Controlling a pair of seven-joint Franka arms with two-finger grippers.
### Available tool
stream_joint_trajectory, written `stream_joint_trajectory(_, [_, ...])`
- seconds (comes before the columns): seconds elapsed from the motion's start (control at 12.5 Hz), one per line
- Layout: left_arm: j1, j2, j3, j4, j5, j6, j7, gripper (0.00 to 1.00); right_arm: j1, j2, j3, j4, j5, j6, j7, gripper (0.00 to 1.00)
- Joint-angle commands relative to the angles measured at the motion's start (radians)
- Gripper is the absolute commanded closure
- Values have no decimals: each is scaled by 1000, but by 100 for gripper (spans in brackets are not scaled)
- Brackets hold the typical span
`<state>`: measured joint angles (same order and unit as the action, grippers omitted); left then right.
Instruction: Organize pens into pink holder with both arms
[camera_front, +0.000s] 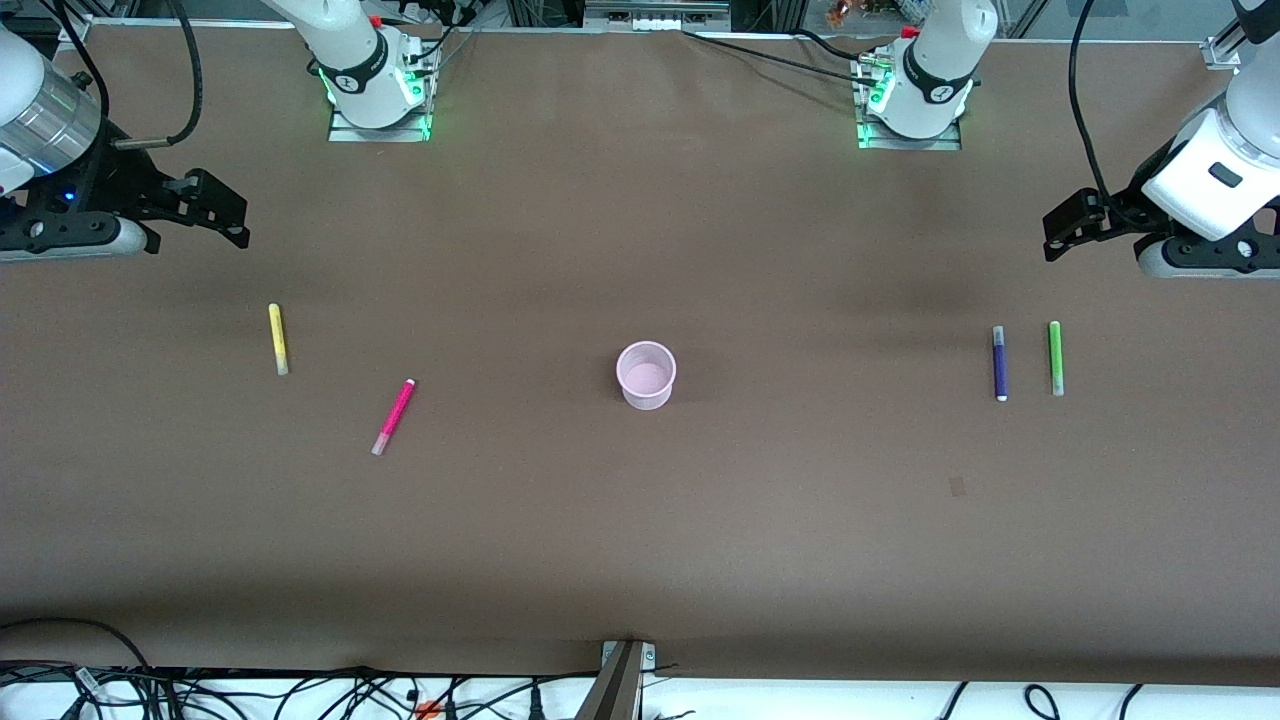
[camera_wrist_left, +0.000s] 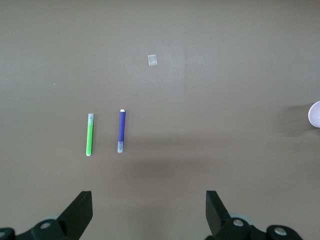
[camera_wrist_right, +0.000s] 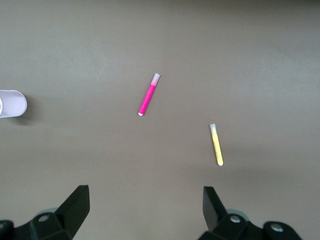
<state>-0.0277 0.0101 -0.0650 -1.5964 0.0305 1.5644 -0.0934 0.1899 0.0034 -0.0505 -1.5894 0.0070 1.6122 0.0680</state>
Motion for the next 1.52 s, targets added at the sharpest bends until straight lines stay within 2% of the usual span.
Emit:
stream_joint_trajectory(0.0, [-28, -22, 22, -16, 15, -15, 9, 0, 3, -22, 3, -21, -13, 17, 6, 0])
stream_joint_trajectory(0.32, [-18, -16, 25, -14, 8, -15, 11, 0, -9, 16, -6, 11, -12, 28, 10, 0])
stream_joint_trajectory(0.72, [-18, 10, 21, -7, 15, -53, 8, 0, 3, 147, -5, 9, -80, 28, -10, 0])
stream_joint_trajectory(1.04, [-9, 149, 28, -25, 22, -138, 9, 0, 31, 179, 3, 11, -97, 23, 3, 0])
stream_joint_trajectory(1.2, [5, 232, 27, -60, 110, -69, 26, 0, 34, 197, 3, -7, -87, 38, 24, 0])
stream_joint_trajectory(1.28, [11, 261, 27, -101, 161, 9, 94, 0, 34, 216, 3, -33, -85, 76, 77, 0])
stream_joint_trajectory(1.44, [87, 280, 25, -216, 170, 225, 201, 0, 40, 220, 4, -140, -73, 200, 221, 0])
